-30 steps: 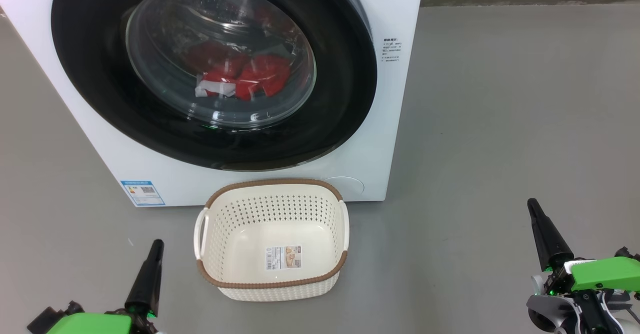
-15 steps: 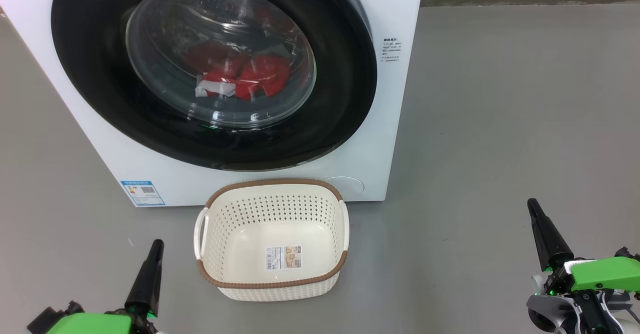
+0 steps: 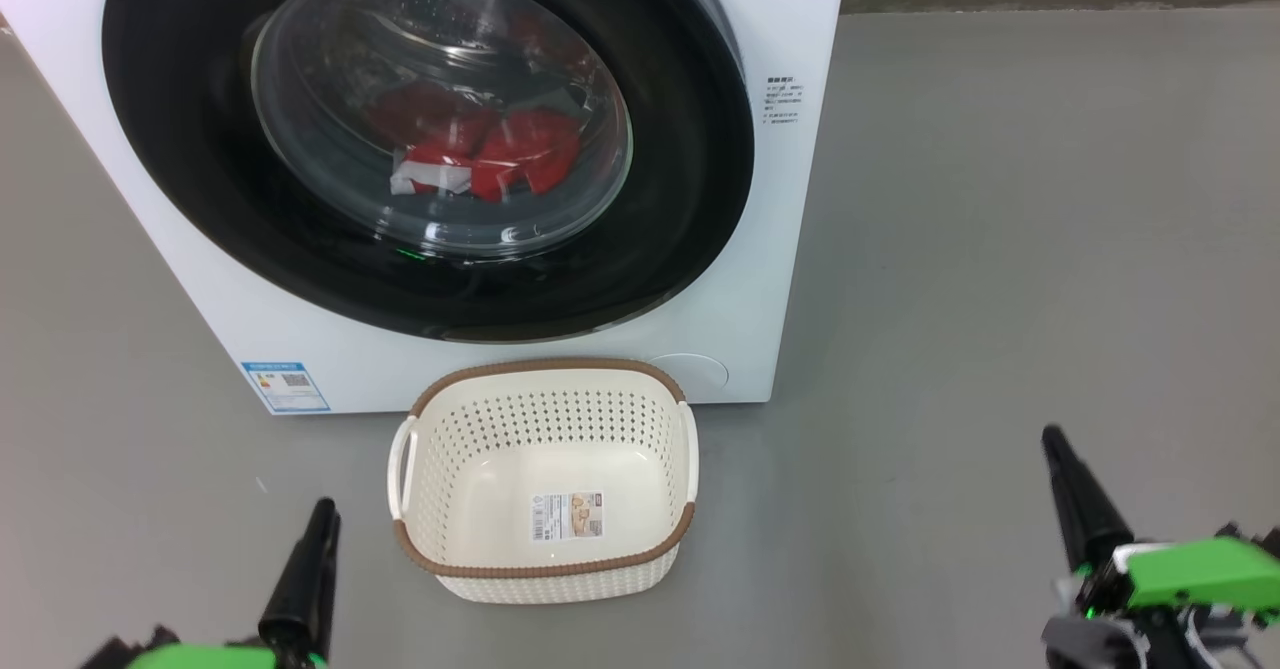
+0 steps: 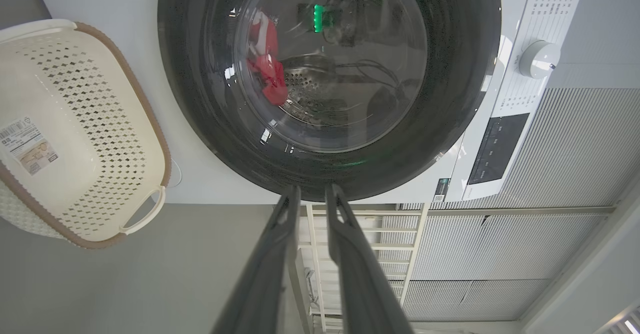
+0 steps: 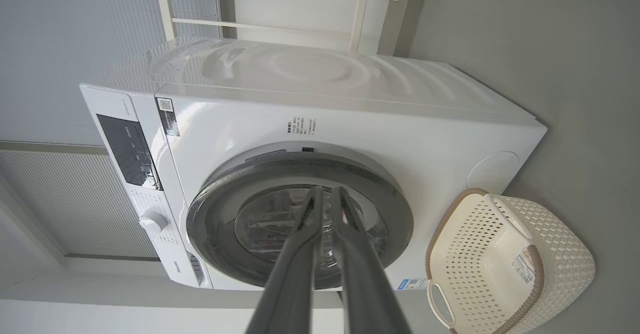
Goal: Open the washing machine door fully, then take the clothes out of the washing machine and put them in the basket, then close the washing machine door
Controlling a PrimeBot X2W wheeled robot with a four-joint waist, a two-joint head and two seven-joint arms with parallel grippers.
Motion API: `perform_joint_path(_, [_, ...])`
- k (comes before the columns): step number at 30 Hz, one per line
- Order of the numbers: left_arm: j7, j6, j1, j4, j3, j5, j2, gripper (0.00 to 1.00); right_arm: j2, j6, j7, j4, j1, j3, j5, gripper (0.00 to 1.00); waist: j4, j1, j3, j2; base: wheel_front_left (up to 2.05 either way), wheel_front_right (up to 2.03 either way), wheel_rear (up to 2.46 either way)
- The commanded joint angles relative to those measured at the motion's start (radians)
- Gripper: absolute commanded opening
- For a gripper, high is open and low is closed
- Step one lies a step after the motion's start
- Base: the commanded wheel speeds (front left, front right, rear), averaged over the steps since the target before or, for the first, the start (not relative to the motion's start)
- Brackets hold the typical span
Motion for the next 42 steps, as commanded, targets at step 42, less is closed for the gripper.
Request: perform_joint_path(42, [-0.105, 0.010, -0.063, 0.092, -0.107, 0.209, -0.003, 1.00, 0.003, 0.000, -0.105, 0.074, -0.029, 0.109, -0.219, 1.00, 0.002, 0.0000, -0.013, 0.0000, 0.00, 0.00, 0.00])
